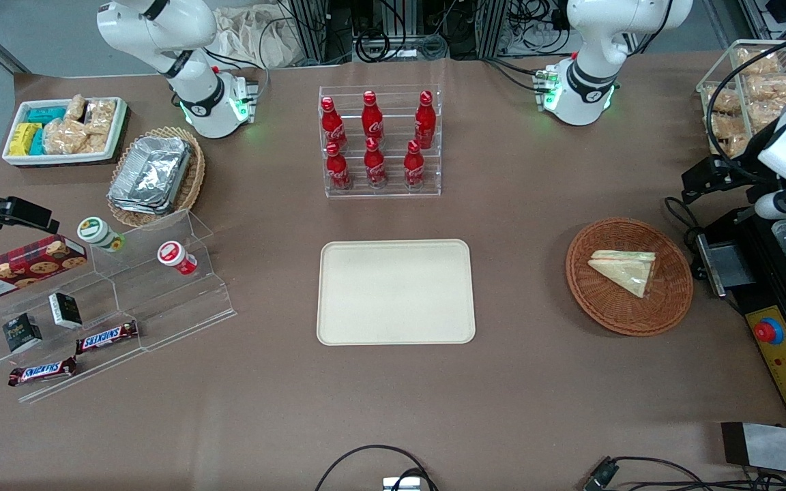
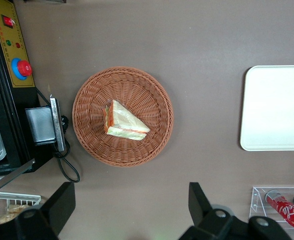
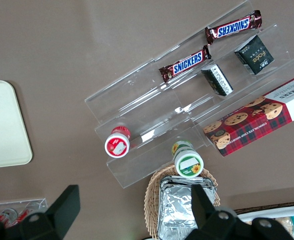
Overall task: Place sandwich from basket to tray
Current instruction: 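Move the left gripper down over the wrapped sandwich in the wicker basket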
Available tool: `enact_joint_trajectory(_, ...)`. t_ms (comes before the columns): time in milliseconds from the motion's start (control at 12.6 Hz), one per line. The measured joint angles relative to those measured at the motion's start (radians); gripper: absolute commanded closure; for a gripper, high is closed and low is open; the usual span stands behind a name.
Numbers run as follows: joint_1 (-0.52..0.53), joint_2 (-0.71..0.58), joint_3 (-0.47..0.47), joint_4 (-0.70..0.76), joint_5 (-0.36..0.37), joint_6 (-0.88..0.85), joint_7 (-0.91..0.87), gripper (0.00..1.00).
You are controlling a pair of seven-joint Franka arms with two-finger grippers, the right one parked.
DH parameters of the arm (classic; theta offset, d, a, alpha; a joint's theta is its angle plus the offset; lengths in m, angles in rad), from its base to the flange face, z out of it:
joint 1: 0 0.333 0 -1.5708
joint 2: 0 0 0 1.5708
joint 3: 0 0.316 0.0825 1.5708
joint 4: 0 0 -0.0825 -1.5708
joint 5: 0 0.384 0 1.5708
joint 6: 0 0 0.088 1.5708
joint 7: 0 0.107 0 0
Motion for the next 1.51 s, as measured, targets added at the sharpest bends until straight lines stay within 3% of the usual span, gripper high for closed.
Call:
enact_joint_trajectory(713, 0.012, 0.089, 0.018, -0.051, 0.03, 0.003, -0.035, 0.0)
enact_joint_trajectory(1110, 0.075, 0.094, 0.032, -0.322, 0.031, 0.263, -0.212, 0.0)
enact_joint_trajectory(1506, 0.142, -0.006, 0.035, -0.66, 0.03, 0.612, -0.37, 0.0)
